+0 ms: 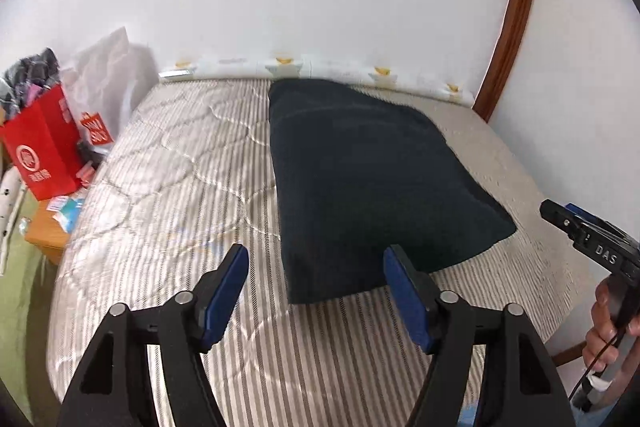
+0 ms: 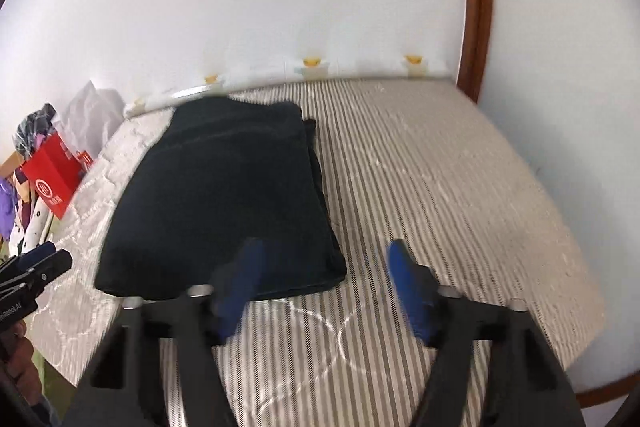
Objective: Fold small clothes
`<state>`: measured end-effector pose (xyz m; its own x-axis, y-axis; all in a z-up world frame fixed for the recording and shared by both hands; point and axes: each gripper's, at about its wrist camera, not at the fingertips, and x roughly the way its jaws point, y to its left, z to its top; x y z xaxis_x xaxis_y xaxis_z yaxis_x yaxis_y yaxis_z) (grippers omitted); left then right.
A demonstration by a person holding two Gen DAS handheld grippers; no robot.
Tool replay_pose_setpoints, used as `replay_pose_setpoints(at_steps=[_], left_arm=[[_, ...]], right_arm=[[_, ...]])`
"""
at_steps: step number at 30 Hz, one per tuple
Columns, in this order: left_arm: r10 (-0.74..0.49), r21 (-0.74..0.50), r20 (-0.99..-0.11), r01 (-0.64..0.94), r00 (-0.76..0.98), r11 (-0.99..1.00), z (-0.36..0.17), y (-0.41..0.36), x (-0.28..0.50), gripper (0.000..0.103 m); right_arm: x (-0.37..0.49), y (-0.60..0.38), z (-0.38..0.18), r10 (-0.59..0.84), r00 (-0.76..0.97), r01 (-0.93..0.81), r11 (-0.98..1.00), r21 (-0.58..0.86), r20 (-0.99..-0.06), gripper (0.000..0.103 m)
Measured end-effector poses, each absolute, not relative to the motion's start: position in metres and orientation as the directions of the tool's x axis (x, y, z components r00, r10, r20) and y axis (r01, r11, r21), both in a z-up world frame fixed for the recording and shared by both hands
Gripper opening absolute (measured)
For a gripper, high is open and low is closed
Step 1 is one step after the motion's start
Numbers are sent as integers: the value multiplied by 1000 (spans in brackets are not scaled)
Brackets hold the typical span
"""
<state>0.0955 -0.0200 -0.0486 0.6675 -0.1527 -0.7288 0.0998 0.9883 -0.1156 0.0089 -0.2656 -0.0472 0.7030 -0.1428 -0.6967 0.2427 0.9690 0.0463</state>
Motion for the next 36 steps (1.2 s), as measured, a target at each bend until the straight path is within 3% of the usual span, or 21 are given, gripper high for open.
replay_pose_setpoints(at_steps=[9, 15, 36], left_arm=[[-137, -122, -687, 72, 713, 990, -15, -15, 38, 79], [-101, -87, -664, 57, 741, 995, -8, -18, 16, 86], [-79, -61, -677, 51, 732, 997, -16, -18, 9, 86]], right_arm=[[-47, -247, -11, -150, 718, 260, 963, 62, -679, 77], [-86, -241, -3, -225, 736, 307, 951, 18, -639, 102], [-107, -239, -3, -261, 732, 320, 947, -21, -630, 103]])
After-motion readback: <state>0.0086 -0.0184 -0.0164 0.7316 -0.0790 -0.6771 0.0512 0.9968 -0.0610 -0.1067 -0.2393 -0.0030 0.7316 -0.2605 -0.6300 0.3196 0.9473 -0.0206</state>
